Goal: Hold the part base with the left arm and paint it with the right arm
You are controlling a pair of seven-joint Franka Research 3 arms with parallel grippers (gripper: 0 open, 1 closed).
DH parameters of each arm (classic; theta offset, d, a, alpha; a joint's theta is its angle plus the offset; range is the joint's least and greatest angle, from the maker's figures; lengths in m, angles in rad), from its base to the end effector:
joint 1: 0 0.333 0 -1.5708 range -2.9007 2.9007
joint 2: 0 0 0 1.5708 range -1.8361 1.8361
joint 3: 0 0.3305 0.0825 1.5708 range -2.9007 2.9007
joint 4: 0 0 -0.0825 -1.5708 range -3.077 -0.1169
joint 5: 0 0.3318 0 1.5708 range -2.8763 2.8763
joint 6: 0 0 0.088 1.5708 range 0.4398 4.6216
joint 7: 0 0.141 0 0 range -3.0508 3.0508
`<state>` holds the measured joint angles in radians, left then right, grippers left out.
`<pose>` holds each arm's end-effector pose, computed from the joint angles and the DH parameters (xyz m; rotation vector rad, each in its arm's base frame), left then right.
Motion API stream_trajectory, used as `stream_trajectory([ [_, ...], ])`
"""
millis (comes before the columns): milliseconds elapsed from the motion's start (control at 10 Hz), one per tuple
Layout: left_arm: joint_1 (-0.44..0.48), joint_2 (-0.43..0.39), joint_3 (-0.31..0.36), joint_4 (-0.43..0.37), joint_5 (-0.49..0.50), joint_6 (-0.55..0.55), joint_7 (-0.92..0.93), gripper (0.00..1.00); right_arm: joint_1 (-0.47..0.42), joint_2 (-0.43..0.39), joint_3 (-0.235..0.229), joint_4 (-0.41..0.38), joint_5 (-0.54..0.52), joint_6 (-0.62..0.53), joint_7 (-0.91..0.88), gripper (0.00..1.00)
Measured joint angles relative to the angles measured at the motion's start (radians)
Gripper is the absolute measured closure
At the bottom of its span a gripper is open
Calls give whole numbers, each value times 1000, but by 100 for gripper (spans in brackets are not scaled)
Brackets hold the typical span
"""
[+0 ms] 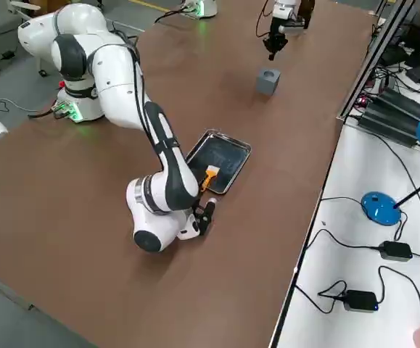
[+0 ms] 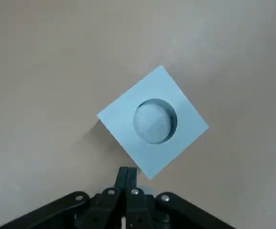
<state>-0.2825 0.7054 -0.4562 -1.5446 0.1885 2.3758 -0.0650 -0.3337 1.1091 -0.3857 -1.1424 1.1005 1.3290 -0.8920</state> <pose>0.5550 -0.4191 0.2949 2.7672 -0.9671 0.1938 0.6016 -0.2404 0.1542 -2.0776 0.0115 0.0519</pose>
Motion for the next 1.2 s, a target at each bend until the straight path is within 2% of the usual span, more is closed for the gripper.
stream_trajectory([
  [700, -24, 62, 1, 35, 22, 3, 0, 99, 0, 27, 5, 12, 44, -2, -1, 11],
  [1000, -24, 72, 3, 38, 22, 3, 0, 99, 0, 36, 7, 14, 51, -3, -2, 34],
  [1100, -24, 73, 3, 39, 22, 3, 0, 99, 0, 36, 7, 14, 51, -3, -2, 51],
  [1200, -24, 74, 3, 40, 22, 3, 0, 99, 0, 36, 7, 14, 51, -3, -2, 58],
])
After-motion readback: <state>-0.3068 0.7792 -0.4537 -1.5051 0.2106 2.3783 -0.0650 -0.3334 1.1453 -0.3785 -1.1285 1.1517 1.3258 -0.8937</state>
